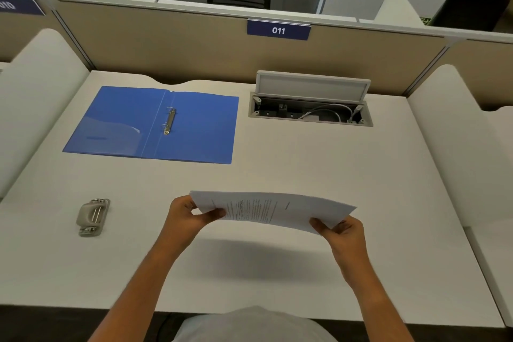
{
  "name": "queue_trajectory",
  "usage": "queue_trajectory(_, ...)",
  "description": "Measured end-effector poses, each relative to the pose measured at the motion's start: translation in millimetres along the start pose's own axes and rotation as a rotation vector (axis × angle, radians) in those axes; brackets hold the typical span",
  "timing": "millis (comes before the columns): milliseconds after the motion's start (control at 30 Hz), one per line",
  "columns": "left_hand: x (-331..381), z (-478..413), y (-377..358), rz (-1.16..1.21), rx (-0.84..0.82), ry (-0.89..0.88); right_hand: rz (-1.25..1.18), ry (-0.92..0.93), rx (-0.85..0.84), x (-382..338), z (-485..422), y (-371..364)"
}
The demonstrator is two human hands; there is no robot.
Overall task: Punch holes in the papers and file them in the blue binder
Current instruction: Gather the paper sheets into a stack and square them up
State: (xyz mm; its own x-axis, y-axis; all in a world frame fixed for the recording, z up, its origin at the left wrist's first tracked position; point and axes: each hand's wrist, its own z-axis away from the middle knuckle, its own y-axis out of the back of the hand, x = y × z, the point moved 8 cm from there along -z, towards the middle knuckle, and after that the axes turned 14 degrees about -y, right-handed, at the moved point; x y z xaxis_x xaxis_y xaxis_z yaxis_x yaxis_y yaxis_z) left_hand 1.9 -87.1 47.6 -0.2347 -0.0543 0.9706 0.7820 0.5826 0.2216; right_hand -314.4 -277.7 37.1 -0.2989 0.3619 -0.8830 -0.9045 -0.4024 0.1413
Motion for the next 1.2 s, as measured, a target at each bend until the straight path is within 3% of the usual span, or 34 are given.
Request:
queue_trajectory(200, -34.2, 14.5, -17.3, -0.026, -0.166, 0.091, 0.189, -0.043, -0.115, 32.3, -3.0, -11.6)
queue_trajectory(400, -43.4, 16.2, -19.7, -0.054, -0.162, 0.099, 0.17, -0.029, -0.086, 33.4, -3.4, -7.6)
queue_trajectory(600, -25.2, 6.2, -7.8, -0.045, -0.041, 0.1, 0.112, -0.022, -0.024, 11.3, -2.3, 1.5)
queue_trajectory(733, 5.1, 0.6, 6.1, -0.059, -0.018, 0.024, 0.212, 0.192, 0.008, -41.1, 13.2, 3.2)
queue_trajectory(900, 51.2, -5.6, 17.4, -0.225, -0.066, -0.169, 0.687, 0.51, -0.132, -86.0, 37.1, -55.5)
queue_trajectory(1067, 95.4, -4.7, 17.3, -0.592, -0.151, -0.473, 0.704, 0.547, -0.257, -91.0, 37.9, -107.7)
queue_trajectory(1133, 97.1, -3.9, 30.0, -0.616, -0.1, -0.501, 0.647, 0.532, -0.24, -88.8, 34.8, -117.0)
queue_trajectory(1200, 81.8, -0.3, 59.4, -0.539, 0.016, -0.408, 0.567, 0.483, -0.201, -85.4, 32.7, -120.3)
